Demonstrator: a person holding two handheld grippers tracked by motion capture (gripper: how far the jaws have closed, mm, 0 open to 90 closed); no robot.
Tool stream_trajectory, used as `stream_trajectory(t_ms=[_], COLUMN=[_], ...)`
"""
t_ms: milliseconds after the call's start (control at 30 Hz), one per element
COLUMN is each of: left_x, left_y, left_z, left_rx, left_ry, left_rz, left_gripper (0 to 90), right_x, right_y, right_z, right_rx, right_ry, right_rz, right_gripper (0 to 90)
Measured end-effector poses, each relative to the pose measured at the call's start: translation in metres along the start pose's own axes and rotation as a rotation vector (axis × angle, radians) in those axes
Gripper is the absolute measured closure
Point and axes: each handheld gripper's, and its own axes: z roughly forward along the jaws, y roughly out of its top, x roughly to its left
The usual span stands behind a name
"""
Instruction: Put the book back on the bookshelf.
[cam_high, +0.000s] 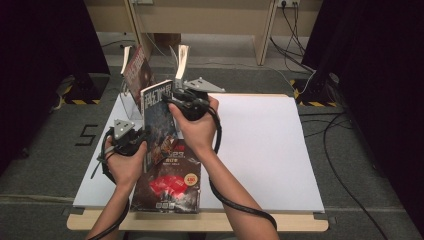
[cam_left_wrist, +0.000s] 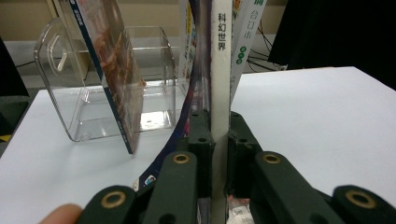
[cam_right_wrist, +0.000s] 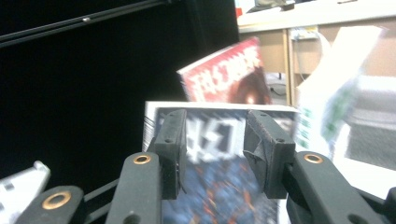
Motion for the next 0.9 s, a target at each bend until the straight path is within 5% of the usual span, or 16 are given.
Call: stream_trajectory(t_ms=[367,900], left_x=[0.011,0.021], left_y=[0.005,0.015], left_z=[-0.005,-0.011], left_rx=[-0.027,-0.065], left_ry=[-0.017,-0.008], left_rz=[0.002,-0.007], left_gripper=[82.7,82.6], right_x=[-0.050,-0.104], right_y=[-0.037,-0.110], right_z=[-0.036,-0.076], right_rx=[0.088,0.219], right_ry=[-0.080,-0.194], right_rz=[0.034,0.090], right_gripper=[60.4,60.8])
